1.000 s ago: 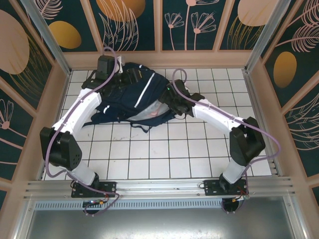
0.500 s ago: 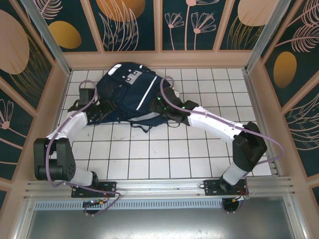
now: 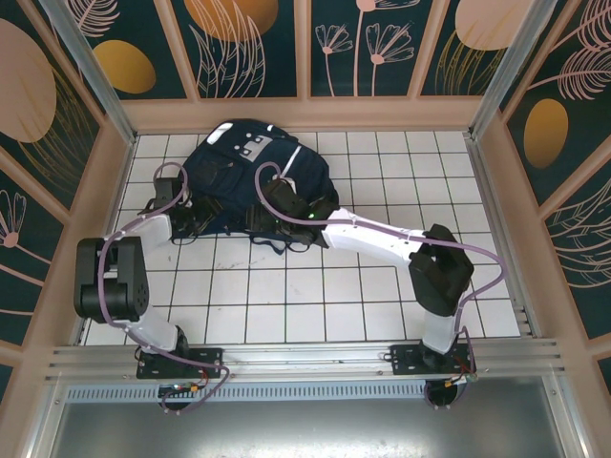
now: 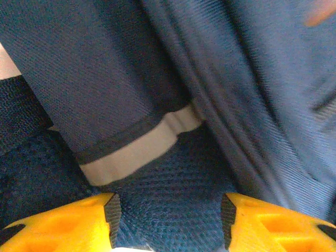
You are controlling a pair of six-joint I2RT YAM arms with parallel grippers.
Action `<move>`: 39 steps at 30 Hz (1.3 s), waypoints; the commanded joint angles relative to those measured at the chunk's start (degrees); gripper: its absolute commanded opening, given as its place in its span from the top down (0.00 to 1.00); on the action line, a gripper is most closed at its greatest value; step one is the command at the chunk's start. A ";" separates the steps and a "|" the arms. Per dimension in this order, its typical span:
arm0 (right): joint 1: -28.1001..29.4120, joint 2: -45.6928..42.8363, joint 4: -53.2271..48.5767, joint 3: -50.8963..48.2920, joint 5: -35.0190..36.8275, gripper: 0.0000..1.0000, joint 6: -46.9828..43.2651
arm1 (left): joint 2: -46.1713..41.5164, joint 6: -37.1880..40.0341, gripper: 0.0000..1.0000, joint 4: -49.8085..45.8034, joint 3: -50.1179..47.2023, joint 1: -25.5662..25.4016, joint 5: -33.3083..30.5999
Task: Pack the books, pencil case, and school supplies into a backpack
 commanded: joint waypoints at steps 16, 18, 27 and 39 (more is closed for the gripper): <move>3.14 5.16 0.79 3.48 -1.67 0.37 -6.13 | -2.64 -13.72 1.00 14.33 -8.07 -1.46 7.31; 3.26 6.01 1.25 3.34 -1.85 0.40 -6.21 | -4.17 -14.86 1.00 14.38 -8.64 -3.06 7.38; 3.48 10.36 4.94 1.58 -0.97 0.53 -5.96 | -8.51 -19.14 1.00 15.39 -10.45 -8.72 4.90; 2.68 19.12 3.57 8.33 2.97 0.57 -5.81 | 0.29 -15.40 1.00 17.83 -8.12 -8.72 2.69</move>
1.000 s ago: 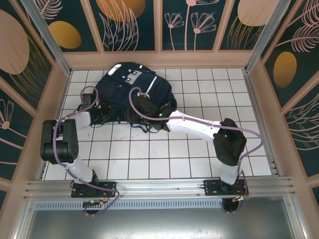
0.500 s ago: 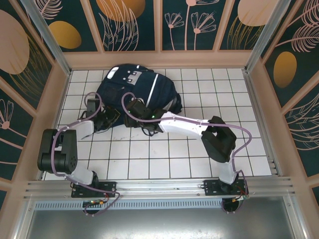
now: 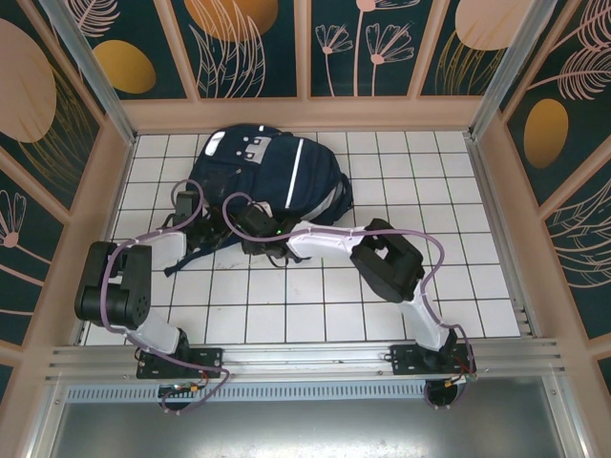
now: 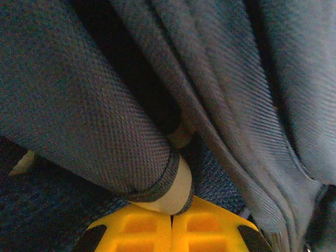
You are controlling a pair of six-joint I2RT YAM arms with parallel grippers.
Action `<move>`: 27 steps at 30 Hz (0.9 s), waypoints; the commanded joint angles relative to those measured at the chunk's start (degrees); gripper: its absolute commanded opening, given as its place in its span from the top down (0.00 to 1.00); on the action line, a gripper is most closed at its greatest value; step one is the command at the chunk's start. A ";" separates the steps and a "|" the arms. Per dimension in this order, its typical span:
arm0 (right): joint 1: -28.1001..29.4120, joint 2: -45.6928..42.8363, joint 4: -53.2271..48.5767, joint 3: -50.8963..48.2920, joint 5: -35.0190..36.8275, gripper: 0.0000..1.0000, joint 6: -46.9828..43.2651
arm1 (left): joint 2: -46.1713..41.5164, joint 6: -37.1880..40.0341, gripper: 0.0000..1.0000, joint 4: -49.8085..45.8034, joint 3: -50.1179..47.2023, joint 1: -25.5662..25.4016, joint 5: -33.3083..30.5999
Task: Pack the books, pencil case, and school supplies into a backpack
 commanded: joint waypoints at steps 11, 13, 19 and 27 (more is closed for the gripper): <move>-3.72 1.66 0.89 3.65 -2.16 0.57 0.72 | 9.29 2.33 1.00 5.12 5.38 -0.20 -1.03; -3.74 2.81 0.43 4.83 -1.86 0.58 0.20 | 9.33 2.38 1.00 5.12 5.25 -0.23 -1.03; -3.74 6.41 -0.83 8.75 -1.31 0.61 -1.46 | 10.03 2.12 1.00 5.47 4.99 -0.20 -0.50; -3.34 12.66 -6.38 16.79 2.63 0.64 -2.57 | 10.02 2.03 1.00 5.54 4.97 -0.20 -0.33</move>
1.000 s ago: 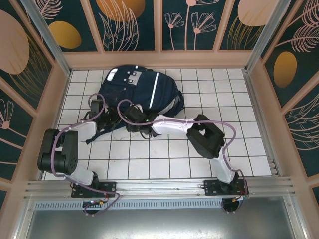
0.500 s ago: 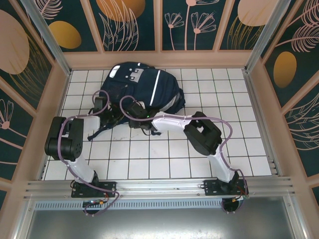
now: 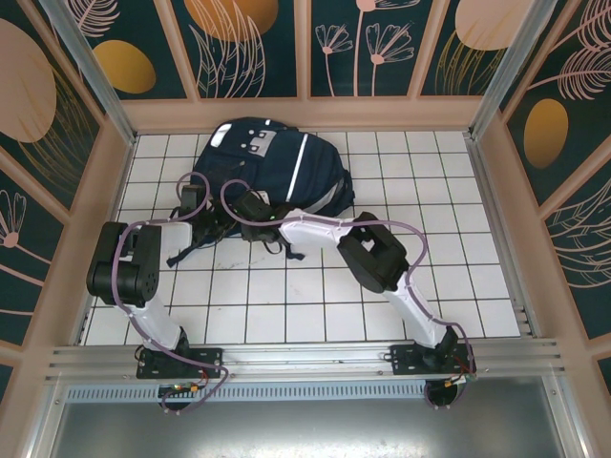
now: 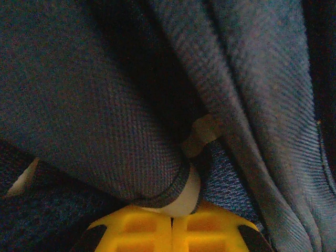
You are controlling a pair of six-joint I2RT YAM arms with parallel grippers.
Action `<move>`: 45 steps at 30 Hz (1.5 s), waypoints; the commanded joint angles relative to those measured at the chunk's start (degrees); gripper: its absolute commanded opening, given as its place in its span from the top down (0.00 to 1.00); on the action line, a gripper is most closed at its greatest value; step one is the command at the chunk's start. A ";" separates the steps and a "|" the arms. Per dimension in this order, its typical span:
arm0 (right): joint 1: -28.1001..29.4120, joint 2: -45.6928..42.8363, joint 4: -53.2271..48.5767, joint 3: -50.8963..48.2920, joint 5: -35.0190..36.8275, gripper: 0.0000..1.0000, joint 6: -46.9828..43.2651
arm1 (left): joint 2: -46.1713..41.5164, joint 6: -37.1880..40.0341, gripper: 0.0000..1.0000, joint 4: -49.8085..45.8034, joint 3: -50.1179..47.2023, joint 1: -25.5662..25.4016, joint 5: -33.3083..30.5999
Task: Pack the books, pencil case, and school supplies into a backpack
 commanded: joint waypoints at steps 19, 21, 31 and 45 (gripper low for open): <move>1.41 3.72 -5.97 3.14 10.80 1.00 -0.97 | 2.02 2.00 1.00 -2.29 1.42 -0.34 -0.88; 1.39 2.11 -6.08 2.20 11.57 1.00 -0.58 | 1.88 2.21 1.00 -3.29 1.90 -0.31 -1.33; 0.74 -10.36 -8.56 -9.58 16.07 1.00 3.88 | 0.48 3.69 1.00 -10.03 4.15 3.40 -5.10; -7.89 -27.66 -7.51 -33.52 20.19 1.00 4.87 | 0.52 10.08 1.00 -19.08 9.73 9.77 -12.19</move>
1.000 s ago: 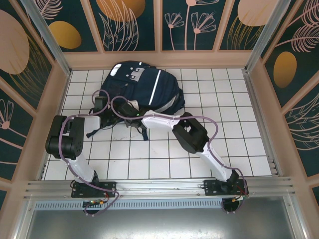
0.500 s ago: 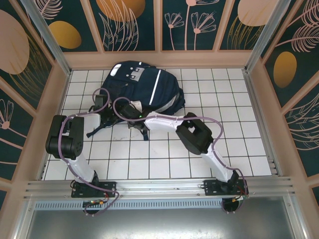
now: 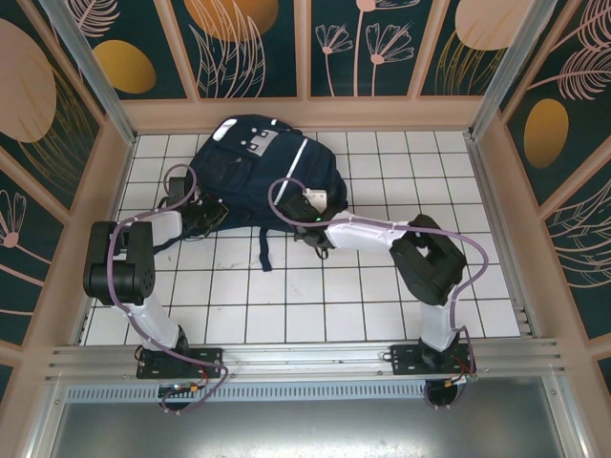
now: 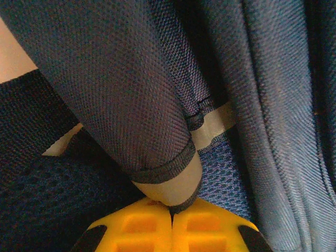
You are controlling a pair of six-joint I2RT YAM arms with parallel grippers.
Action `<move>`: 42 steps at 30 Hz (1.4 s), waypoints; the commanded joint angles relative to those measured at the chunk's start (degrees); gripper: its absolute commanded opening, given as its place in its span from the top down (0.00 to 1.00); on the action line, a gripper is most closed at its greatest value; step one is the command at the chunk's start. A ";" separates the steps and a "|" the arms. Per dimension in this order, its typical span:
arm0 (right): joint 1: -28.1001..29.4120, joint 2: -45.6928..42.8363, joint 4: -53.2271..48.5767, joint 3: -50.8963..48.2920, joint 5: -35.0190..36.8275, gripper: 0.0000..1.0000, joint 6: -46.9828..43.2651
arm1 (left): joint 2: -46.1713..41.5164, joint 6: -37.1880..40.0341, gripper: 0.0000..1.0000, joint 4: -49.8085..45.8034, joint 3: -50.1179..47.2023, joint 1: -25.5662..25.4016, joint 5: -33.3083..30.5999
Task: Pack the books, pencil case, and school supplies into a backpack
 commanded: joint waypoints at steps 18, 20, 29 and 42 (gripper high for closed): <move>7.11 1.04 -1.32 5.83 -4.95 1.00 -1.72 | -14.58 0.46 0.55 -5.81 -3.73 3.33 -0.17; 7.74 1.94 -0.68 7.21 -6.35 1.00 -2.37 | -18.10 -1.63 0.54 -5.15 -7.03 0.91 0.00; 9.60 3.35 0.73 9.32 -9.29 1.00 -3.23 | -24.95 -15.64 0.54 6.58 -18.10 -13.75 0.66; 10.80 0.80 0.52 6.33 -7.30 1.00 -0.72 | -14.78 -20.82 0.45 19.05 -15.53 -21.49 -2.79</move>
